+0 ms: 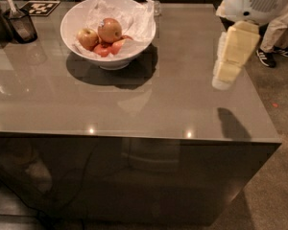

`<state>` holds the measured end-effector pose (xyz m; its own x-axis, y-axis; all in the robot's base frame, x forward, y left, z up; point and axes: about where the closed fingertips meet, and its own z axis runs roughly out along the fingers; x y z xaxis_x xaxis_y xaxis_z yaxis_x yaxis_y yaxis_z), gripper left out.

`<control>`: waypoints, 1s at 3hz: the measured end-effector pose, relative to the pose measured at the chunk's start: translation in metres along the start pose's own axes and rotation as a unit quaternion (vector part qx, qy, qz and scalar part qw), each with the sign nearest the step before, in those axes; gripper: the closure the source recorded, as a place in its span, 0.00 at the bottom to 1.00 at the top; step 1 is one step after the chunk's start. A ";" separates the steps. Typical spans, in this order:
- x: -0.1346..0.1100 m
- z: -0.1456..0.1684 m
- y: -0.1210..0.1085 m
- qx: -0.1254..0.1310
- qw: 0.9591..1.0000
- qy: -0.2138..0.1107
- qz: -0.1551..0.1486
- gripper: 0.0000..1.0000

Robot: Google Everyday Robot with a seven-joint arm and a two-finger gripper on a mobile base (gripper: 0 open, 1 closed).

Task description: Pick apple from white bowl

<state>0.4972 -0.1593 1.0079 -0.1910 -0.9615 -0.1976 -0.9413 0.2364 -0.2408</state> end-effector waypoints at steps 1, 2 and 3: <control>-0.011 -0.004 -0.006 0.011 1.000 -0.012 -0.006 0.00; -0.030 0.003 -0.015 0.015 0.999 -0.034 -0.009 0.00; -0.066 0.013 -0.033 0.000 0.999 -0.049 -0.005 0.00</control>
Offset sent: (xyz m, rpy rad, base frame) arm 0.0282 0.0421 0.0026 0.0846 -0.0317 0.0447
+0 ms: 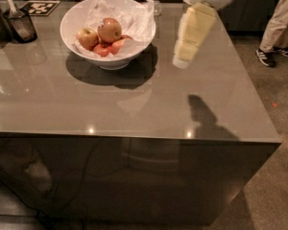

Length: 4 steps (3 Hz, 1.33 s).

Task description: Pick apple from white bowl

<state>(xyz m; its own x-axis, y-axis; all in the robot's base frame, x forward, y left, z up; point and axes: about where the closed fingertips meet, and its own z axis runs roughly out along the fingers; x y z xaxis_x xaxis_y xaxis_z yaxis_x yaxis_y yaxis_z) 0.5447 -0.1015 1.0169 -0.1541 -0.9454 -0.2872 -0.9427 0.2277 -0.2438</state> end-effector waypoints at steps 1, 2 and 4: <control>-0.058 -0.002 -0.021 0.002 1.000 -0.016 -0.016 0.00; -0.083 -0.007 -0.028 0.016 0.999 -0.037 -0.027 0.00; -0.113 0.013 -0.059 0.023 0.997 -0.069 -0.001 0.00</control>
Offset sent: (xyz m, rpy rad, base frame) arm 0.0248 0.0446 0.0215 0.0178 -0.0160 0.0322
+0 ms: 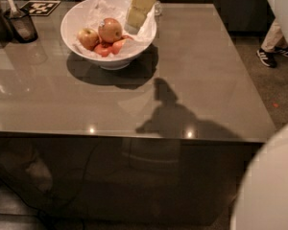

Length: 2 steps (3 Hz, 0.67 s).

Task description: Pick apple from white bowl

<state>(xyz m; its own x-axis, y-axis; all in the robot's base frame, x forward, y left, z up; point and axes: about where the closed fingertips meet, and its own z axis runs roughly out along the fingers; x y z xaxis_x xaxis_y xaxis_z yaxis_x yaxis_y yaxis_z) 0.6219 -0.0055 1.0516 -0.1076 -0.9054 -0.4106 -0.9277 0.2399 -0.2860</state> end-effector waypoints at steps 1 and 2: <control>-0.014 0.023 -0.032 0.008 0.999 0.012 0.037 0.00; -0.023 0.054 -0.054 0.005 0.998 0.022 0.067 0.00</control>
Offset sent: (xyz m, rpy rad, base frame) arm 0.1177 0.0285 -0.0275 -0.0552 0.1830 -0.2007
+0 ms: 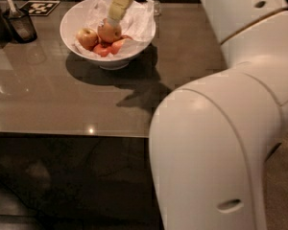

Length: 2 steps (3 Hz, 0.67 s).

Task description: Pick apple from white bowl

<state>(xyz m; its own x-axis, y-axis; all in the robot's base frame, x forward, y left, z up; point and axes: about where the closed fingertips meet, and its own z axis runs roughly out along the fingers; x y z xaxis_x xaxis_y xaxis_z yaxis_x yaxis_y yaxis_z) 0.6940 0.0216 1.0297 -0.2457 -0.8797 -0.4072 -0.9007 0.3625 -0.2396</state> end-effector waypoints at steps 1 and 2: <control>-0.010 0.010 -0.014 0.011 1.000 -0.011 0.008 0.00; -0.023 0.021 -0.014 0.007 1.000 -0.026 0.006 0.00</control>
Offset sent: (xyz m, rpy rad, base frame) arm 0.0240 0.0230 -0.0080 0.0382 0.0272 0.0148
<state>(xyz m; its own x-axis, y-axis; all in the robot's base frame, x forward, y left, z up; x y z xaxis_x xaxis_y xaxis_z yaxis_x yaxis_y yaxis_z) 0.7203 0.0430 1.0237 -0.2371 -0.8587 -0.4543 -0.8931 0.3767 -0.2461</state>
